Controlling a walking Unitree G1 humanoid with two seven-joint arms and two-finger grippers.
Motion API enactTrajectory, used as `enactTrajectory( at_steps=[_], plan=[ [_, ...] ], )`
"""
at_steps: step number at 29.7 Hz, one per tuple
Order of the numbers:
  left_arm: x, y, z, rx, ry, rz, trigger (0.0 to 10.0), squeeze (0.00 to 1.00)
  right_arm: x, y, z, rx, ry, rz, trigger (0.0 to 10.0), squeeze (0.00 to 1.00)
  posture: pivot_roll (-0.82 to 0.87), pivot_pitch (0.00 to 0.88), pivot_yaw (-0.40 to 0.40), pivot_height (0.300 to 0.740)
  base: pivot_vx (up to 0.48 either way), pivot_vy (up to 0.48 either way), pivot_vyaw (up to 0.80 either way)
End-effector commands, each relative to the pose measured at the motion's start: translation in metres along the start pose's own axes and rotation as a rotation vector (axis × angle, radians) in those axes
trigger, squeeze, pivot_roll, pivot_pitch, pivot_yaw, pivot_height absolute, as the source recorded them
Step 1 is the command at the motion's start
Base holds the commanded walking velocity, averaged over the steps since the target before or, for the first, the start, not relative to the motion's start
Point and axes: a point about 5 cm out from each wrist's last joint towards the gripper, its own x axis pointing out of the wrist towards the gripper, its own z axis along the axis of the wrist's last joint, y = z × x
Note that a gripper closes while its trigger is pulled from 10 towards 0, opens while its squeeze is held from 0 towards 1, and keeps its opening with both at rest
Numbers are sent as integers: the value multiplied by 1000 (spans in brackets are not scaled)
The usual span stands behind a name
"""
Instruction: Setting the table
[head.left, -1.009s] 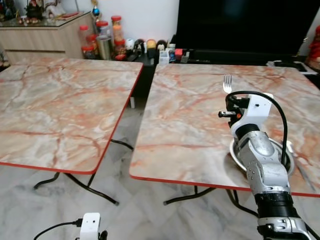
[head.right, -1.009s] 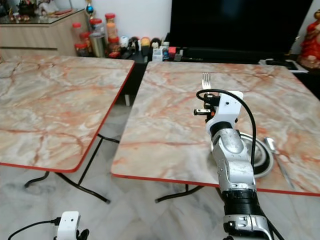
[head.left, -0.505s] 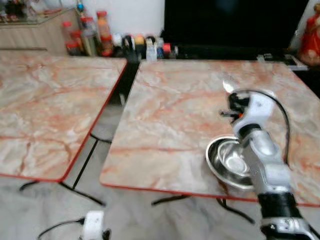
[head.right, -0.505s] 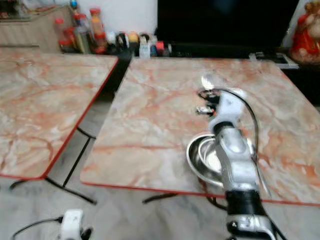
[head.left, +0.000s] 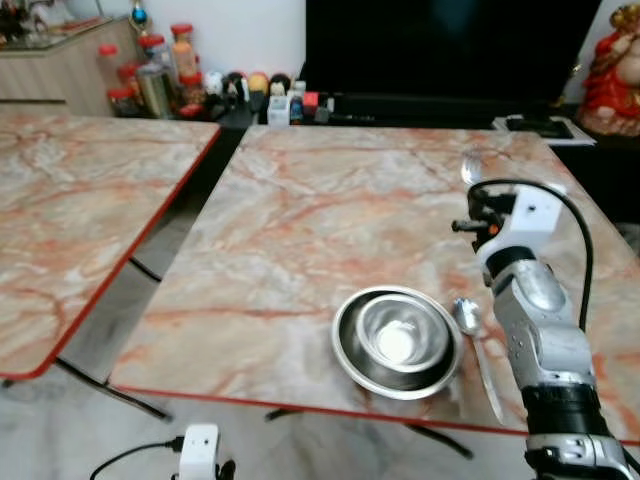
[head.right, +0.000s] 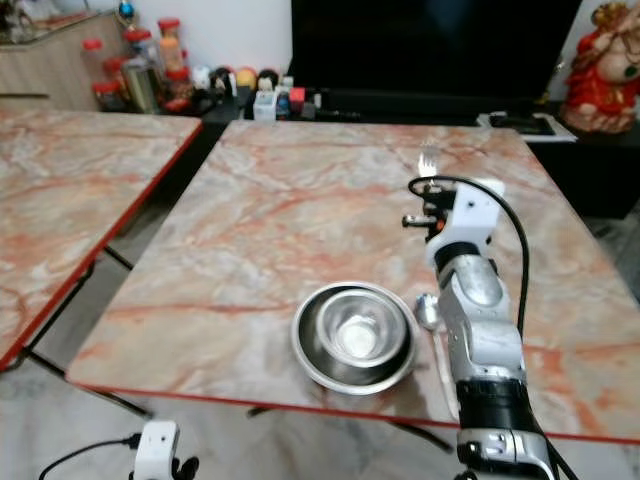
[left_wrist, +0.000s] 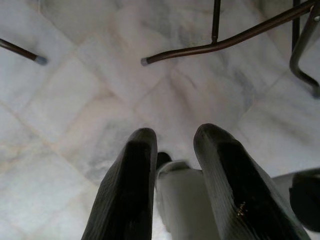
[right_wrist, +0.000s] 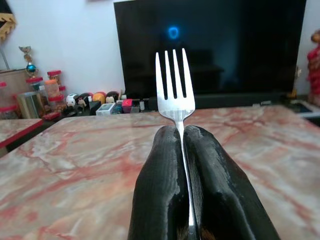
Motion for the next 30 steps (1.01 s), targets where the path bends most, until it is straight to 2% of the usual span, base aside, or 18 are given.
enactTrajectory(
  at_steps=[1, 9, 17, 22, 30],
  plan=[
    [-2, 4, -4, -4, 11, 13, 10000, 0, 3, 7, 6, -2, -18, 25, 10000, 0, -8, 0, -17, 736, 0, -480, 0],
    [-2, 4, -4, -7, 10, 15, 10000, 0, 3, 7, 7, -1, -17, 24, 10000, 0, -7, 0, -18, 736, 0, -403, 0],
    [-2, 4, -4, -9, 15, 23, 10000, 0, 2, 4, 6, 36, 7, 1, 10000, 0, -11, 0, -21, 736, 0, 0, 0],
    [-2, 4, -5, -8, 19, 21, 10000, 0, 1, 3, -1, 6, 72, 1, 10000, 0, -14, 0, -23, 736, 0, 0, 0],
    [-2, 3, -5, -9, 24, 23, 10000, 0, 1, 12, -7, 50, 129, 55, 10000, 0, -16, 0, -30, 736, 0, 0, 0]
  ],
)
